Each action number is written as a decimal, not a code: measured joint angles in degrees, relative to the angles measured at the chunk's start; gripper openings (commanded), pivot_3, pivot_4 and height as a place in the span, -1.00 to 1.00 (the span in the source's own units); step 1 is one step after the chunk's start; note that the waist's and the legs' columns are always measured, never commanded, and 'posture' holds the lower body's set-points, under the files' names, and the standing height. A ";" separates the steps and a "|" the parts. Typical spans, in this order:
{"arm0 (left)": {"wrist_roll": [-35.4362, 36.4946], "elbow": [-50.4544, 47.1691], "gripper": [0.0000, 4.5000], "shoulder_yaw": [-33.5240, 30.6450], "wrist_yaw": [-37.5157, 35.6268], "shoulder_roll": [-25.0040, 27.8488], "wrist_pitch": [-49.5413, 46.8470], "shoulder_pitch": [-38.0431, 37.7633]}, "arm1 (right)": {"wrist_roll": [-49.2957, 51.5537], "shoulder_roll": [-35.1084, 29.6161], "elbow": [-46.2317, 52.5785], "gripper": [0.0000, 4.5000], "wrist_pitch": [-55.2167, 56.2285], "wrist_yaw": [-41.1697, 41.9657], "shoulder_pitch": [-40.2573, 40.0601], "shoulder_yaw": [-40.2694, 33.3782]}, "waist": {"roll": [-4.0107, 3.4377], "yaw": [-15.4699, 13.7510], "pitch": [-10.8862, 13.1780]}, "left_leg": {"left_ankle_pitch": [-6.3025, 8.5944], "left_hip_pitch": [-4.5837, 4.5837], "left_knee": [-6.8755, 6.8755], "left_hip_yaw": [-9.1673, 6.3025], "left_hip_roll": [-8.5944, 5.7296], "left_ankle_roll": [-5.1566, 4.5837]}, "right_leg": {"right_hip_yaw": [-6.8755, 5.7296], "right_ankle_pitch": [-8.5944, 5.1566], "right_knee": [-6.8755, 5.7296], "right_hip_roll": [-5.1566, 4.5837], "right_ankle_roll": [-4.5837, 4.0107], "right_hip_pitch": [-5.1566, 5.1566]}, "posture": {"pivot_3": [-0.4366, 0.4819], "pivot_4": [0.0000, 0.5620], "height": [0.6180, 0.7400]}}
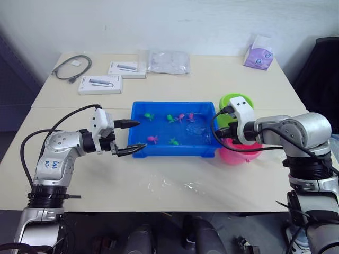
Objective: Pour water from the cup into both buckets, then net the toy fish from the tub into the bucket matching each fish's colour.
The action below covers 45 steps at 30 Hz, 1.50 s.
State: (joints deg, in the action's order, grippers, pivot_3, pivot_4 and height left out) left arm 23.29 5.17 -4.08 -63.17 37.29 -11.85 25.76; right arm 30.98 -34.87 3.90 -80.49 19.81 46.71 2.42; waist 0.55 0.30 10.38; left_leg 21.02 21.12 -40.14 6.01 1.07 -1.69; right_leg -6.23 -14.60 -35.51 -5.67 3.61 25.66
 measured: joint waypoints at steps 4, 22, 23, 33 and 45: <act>0.00 0.00 0.97 -0.02 0.30 0.00 -0.02 -0.19 | -1.70 1.35 0.01 -1.00 4.48 0.49 -1.10 0.08 | 0.00 0.00 0.00 | 0.00 0.00 0.00 0.00 0.00 0.00 | 0.00 0.00 0.00 0.00 0.00 0.00 | -0.05 -0.47 1.00; -0.04 0.34 0.97 0.06 0.49 0.04 -0.01 0.51 | -4.40 1.22 7.94 -1.00 20.06 6.45 -12.73 -1.44 | 0.00 -0.09 0.00 | 0.00 0.00 0.00 0.00 0.00 0.00 | -0.01 0.00 0.02 0.02 0.00 0.00 | -0.05 -0.47 1.00; -0.04 0.33 0.97 0.09 0.48 0.03 -0.01 0.52 | -4.38 0.61 9.14 -1.00 20.74 7.15 -13.67 -1.83 | 0.00 -0.11 0.00 | 0.00 0.01 0.00 0.00 0.00 0.00 | -0.01 0.00 0.02 0.02 0.00 0.00 | -0.05 -0.47 1.00; 0.01 1.26 0.97 0.58 -0.57 -0.09 -0.01 1.44 | 0.13 -4.81 22.59 -1.00 23.06 12.23 -24.64 -11.20 | 0.00 -0.29 0.00 | 0.00 -0.01 0.01 -0.04 0.00 0.00 | -0.03 0.00 0.03 0.03 0.00 -0.03 | -0.05 -0.47 1.00; 0.46 4.97 0.97 4.34 -5.29 -4.28 -1.85 8.80 | 11.31 -4.92 39.75 -1.00 23.17 12.97 -46.97 -36.98 | 0.00 -1.70 0.00 | 0.00 -0.05 0.01 -0.08 -0.06 -0.02 | -0.02 0.02 0.07 0.22 0.03 -0.10 | -0.05 -0.47 1.00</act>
State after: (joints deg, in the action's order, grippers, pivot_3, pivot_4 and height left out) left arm 23.75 10.14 0.26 -68.45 33.01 -13.70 34.56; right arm 42.30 -39.79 43.65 -57.32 32.78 -0.25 -34.56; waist 0.56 -1.40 10.39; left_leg 21.03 21.07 -40.13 5.93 1.01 -1.71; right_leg -6.25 -14.58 -35.44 -5.45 3.64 25.56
